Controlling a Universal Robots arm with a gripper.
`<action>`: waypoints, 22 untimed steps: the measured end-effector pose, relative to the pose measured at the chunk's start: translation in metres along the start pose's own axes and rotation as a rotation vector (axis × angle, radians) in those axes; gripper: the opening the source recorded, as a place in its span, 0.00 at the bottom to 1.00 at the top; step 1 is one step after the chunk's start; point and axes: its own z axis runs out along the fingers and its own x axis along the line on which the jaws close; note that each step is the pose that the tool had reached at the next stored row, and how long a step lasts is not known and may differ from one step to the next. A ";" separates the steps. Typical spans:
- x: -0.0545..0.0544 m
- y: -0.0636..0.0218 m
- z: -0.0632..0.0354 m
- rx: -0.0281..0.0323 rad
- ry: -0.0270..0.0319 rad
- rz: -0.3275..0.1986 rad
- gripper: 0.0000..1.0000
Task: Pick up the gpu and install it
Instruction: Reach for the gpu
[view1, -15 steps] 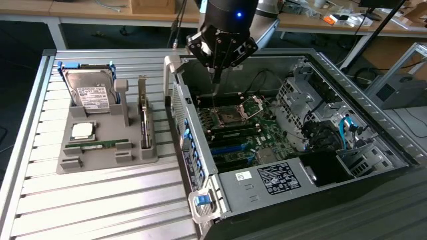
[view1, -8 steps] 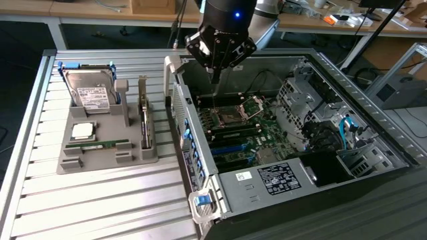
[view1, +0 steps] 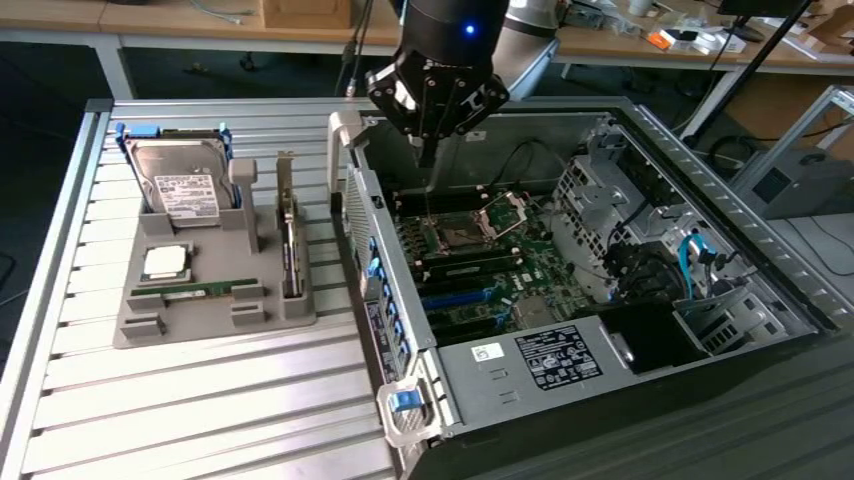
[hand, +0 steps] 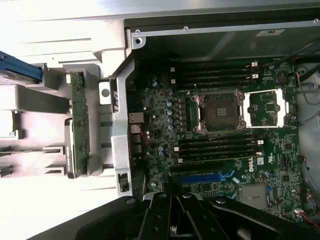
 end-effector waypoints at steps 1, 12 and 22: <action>0.001 -0.0001 0.0000 0.0001 0.0000 0.000 0.11; 0.009 -0.0007 -0.0002 0.0000 0.0000 0.000 0.11; 0.014 -0.0011 -0.0004 0.0000 0.0000 0.000 0.11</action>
